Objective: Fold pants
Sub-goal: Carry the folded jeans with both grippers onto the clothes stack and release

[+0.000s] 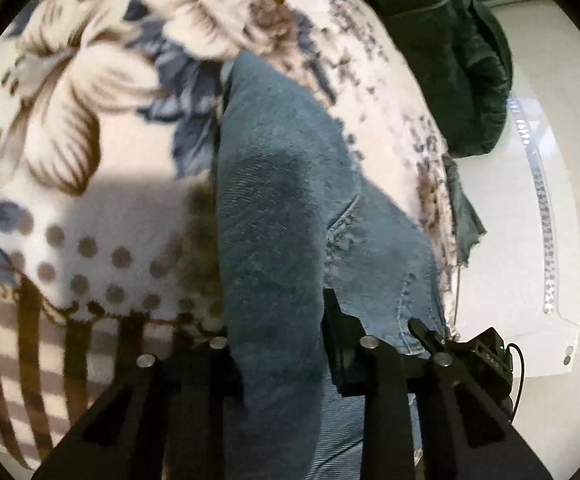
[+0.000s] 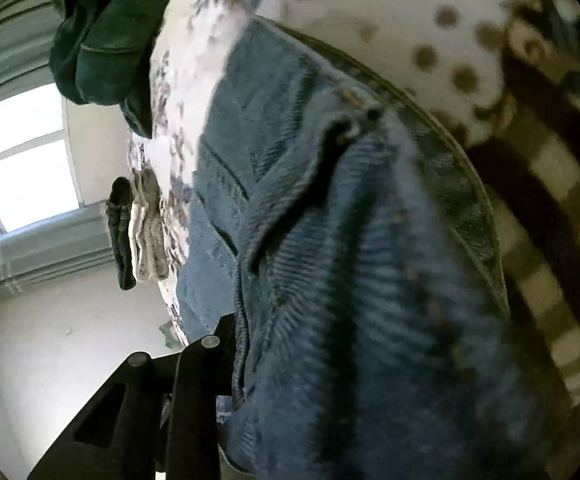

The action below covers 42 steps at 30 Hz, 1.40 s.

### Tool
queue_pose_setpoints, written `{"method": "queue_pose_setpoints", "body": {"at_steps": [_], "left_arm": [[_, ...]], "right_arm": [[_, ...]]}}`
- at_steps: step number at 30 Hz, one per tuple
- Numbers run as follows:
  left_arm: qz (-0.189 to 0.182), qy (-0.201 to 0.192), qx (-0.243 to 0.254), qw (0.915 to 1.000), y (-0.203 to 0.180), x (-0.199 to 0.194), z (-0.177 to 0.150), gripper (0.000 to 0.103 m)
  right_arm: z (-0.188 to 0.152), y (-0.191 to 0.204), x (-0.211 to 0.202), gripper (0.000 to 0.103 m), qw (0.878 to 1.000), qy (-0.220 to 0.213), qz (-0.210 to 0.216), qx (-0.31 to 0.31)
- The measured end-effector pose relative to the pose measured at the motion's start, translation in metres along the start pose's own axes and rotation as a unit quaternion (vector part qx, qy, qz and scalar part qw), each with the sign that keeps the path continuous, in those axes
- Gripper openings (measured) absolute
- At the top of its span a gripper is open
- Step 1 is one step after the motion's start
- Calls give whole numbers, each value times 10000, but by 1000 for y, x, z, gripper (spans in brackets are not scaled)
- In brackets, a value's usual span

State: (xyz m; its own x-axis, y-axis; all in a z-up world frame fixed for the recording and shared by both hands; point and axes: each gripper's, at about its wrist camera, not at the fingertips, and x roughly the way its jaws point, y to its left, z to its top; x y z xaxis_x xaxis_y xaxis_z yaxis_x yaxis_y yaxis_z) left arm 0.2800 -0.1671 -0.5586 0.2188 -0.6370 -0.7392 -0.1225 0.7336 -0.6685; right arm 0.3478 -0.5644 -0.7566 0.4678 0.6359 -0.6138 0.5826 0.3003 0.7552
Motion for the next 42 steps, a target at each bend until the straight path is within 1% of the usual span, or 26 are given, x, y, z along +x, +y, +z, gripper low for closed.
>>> {"method": "queue_pose_setpoints", "body": {"at_steps": [4, 8, 10, 12, 15, 17, 18, 19, 20, 22, 23, 25, 26, 27, 28, 30, 33, 35, 36, 38, 40, 41, 42], "left_arm": [[-171, -136, 8, 9998, -17, -19, 11, 21], [-228, -257, 108, 9994, -33, -41, 28, 22], [-305, -353, 92, 9989, -37, -55, 40, 22], [-377, -502, 89, 9980, -42, -70, 57, 22], [-499, -730, 136, 9960, -48, -93, 92, 22], [-569, -887, 216, 9942, -48, -109, 122, 21], [-592, -997, 288, 9928, -46, -120, 146, 21], [-611, -1055, 323, 9920, -45, -126, 161, 21], [-628, -1128, 370, 9909, -42, -134, 181, 21], [-665, -1261, 468, 9887, -33, -153, 228, 21], [-662, -1320, 516, 9877, -28, -161, 251, 21], [-667, -1440, 597, 9855, -14, -181, 310, 21], [-649, -1491, 632, 9847, -10, -189, 330, 21], [-630, -1557, 701, 9833, -4, -199, 359, 21], [-600, -1611, 759, 9822, 1, -209, 382, 21], [-525, -1725, 888, 9796, 14, -227, 435, 21], [-374, -1874, 1059, 9758, 35, -247, 504, 21], [-277, -1898, 1086, 9754, 52, -250, 539, 22], [-218, -1889, 1038, 9762, 65, -248, 557, 22], [-64, -1773, 914, 9799, 92, -239, 580, 22], [154, -1599, 843, 9834, 116, -225, 590, 23], [324, -1464, 831, 9852, 128, -216, 594, 23], [438, -1329, 769, 9872, 143, -208, 595, 27]], "right_arm": [[1, 26, -11, 31, 9996, 19, 89, -277], [4, 62, -15, 30, 9980, 44, 189, -593], [10, 76, -19, 30, 9972, 65, 256, -705], [13, 100, -23, 30, 9957, 53, 331, -858], [21, 142, -18, 30, 9934, 18, 427, -1064], [25, 175, -8, 30, 9916, -11, 516, -1182], [29, 199, 6, 30, 9900, -38, 588, -1281], [29, 211, 12, 30, 9890, -46, 635, -1336], [34, 235, 31, 30, 9875, -73, 703, -1412], [34, 259, 45, 30, 9852, -101, 807, -1509], [37, 284, 67, 30, 9831, -140, 859, -1608], [41, 321, 101, 30, 9804, -188, 950, -1714], [45, 347, 127, 30, 9789, -215, 1022, -1759], [47, 368, 149, 30, 9774, -227, 1091, -1794], [49, 384, 165, 30, 9765, -242, 1131, -1819], [59, 435, 222, 30, 9734, -254, 1288, -1877], [69, 488, 290, 30, 9702, -225, 1422, -1948], [73, 516, 334, 30, 9690, -188, 1463, -1982], [75, 527, 356, 30, 9684, -159, 1445, -2028], [78, 540, 398, 30, 9692, -52, 1314, -2084], [81, 545, 429, 31, 9721, 53, 1101, -2069], [81, 544, 446, 35, 9739, 139, 922, -2071], [81, 541, 460, 37, 9747, 197, 624, -2135]]}}
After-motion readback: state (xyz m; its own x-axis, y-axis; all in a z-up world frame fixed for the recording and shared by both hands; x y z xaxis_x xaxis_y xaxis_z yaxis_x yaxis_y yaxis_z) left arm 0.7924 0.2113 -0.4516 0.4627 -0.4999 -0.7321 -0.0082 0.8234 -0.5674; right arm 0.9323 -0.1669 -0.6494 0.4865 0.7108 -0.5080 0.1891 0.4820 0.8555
